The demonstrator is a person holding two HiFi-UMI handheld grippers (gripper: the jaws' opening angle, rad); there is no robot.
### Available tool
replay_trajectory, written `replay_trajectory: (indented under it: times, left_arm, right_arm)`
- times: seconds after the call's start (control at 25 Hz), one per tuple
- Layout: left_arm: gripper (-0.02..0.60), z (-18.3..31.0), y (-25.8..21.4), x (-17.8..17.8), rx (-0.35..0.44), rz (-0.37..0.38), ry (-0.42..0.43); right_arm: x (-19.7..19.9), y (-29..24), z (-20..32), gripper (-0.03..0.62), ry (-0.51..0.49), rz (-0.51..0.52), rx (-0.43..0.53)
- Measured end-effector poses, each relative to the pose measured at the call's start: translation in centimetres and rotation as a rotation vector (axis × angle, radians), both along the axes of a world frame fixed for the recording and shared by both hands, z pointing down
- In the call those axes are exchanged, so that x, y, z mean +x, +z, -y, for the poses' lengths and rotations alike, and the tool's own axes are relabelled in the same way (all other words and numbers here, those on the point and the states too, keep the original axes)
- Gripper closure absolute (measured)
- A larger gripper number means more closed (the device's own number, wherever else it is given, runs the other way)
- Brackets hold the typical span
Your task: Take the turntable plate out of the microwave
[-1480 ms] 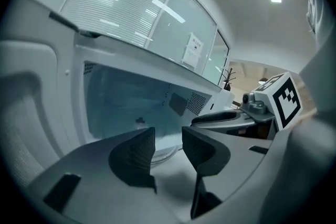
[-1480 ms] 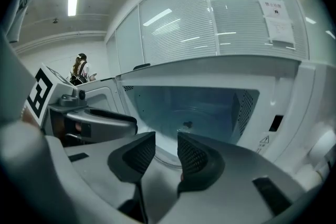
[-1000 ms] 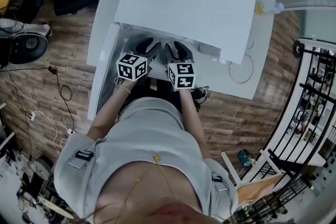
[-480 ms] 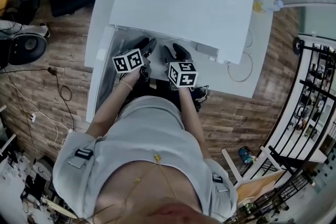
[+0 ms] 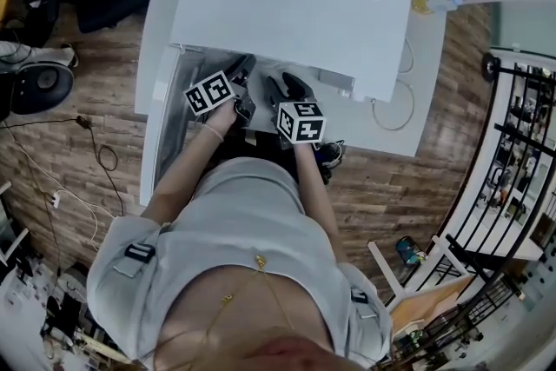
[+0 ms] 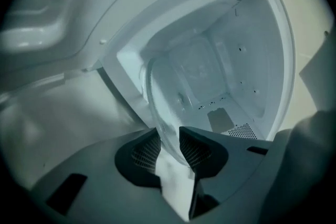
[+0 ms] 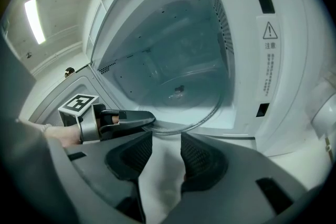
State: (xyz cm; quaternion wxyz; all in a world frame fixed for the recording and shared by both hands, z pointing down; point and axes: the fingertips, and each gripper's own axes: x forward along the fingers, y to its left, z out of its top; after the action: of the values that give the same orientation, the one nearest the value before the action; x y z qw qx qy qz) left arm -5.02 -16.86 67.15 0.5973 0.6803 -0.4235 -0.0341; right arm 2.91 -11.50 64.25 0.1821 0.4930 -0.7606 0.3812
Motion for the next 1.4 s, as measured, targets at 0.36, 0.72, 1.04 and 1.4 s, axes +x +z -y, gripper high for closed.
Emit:
replay_trajectory:
  times: [0.36,0.72,1.04,1.4]
  left_arm:
    - [0.492,-0.8,-0.1,0.4,-0.045,-0.128,-0.071]
    - [0.497,-3.2,-0.2,-0.3,-0.053,-0.135,-0.079]
    - [0.497,-5.9,-0.3,-1.3,-0.067,-0.141,-0.092]
    - [0.499,-6.8,-0.8,-1.8,-0.052,-0.133,-0.087]
  right_arm:
    - [0.1,0.3,-0.6,0.408,0.019,0.098,-0.031]
    - [0.3,1.1,-1.2,0.390,0.089,0.267,-0.091]
    - [1.0,1.4,-1.9,0.370,0.140,0.326,-0.119]
    - [1.3,1.9,-1.6,0.365,0.156,0.340,-0.128]
